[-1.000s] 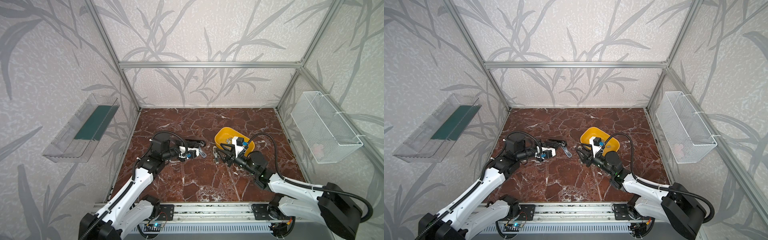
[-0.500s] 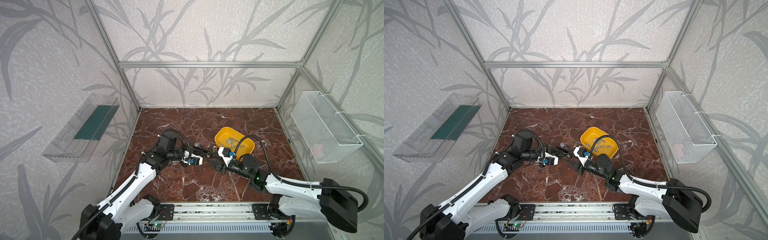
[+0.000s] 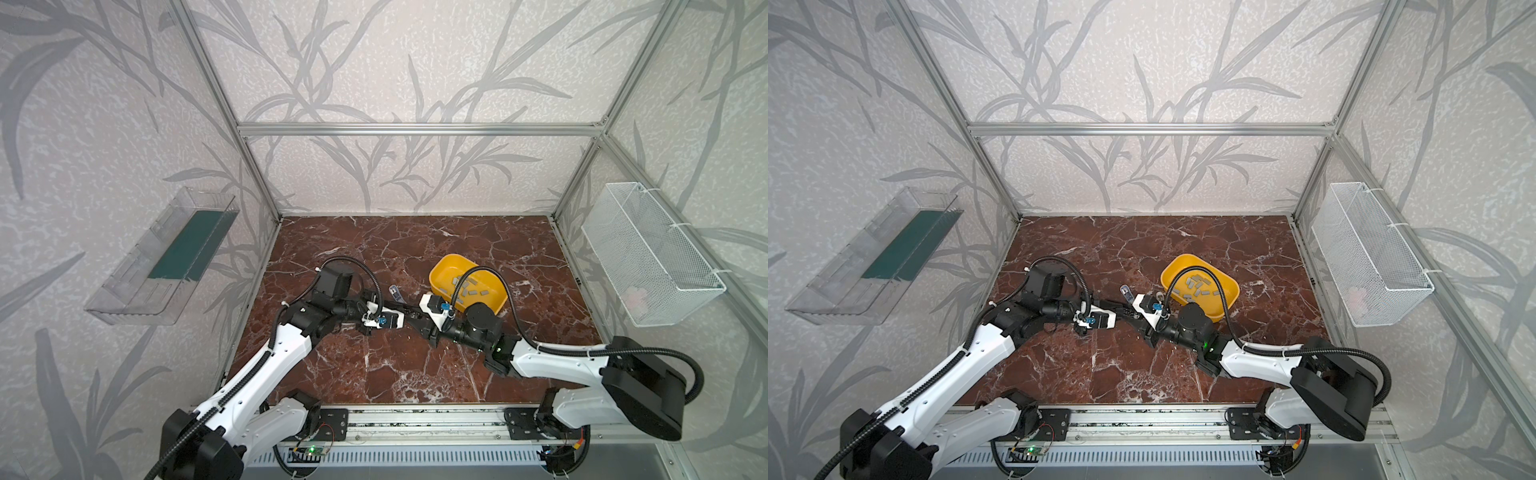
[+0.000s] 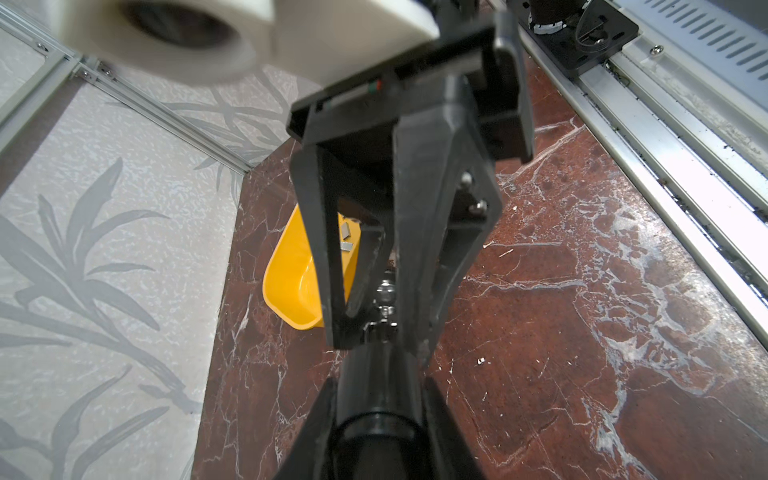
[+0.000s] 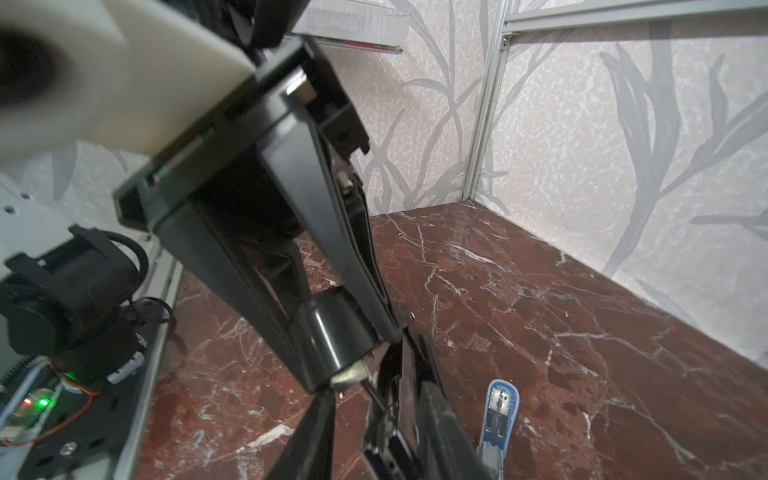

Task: Load the staples into the stapler
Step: 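Hold the black stapler with both grippers and pull its ends apart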

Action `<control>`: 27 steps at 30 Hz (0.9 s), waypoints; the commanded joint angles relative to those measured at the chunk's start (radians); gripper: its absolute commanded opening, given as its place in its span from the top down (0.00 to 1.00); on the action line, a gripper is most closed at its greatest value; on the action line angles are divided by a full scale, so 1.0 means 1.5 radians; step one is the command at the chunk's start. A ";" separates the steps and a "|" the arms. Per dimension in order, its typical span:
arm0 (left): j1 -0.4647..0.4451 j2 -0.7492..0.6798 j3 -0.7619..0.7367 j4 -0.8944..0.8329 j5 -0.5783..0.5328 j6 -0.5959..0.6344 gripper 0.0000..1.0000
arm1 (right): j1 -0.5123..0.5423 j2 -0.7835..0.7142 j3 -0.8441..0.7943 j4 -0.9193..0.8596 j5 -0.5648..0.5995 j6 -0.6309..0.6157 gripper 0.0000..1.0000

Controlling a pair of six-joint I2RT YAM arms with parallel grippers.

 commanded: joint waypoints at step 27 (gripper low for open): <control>0.120 -0.121 0.039 0.121 0.216 -0.087 1.00 | 0.005 0.071 0.030 -0.097 -0.053 -0.152 0.72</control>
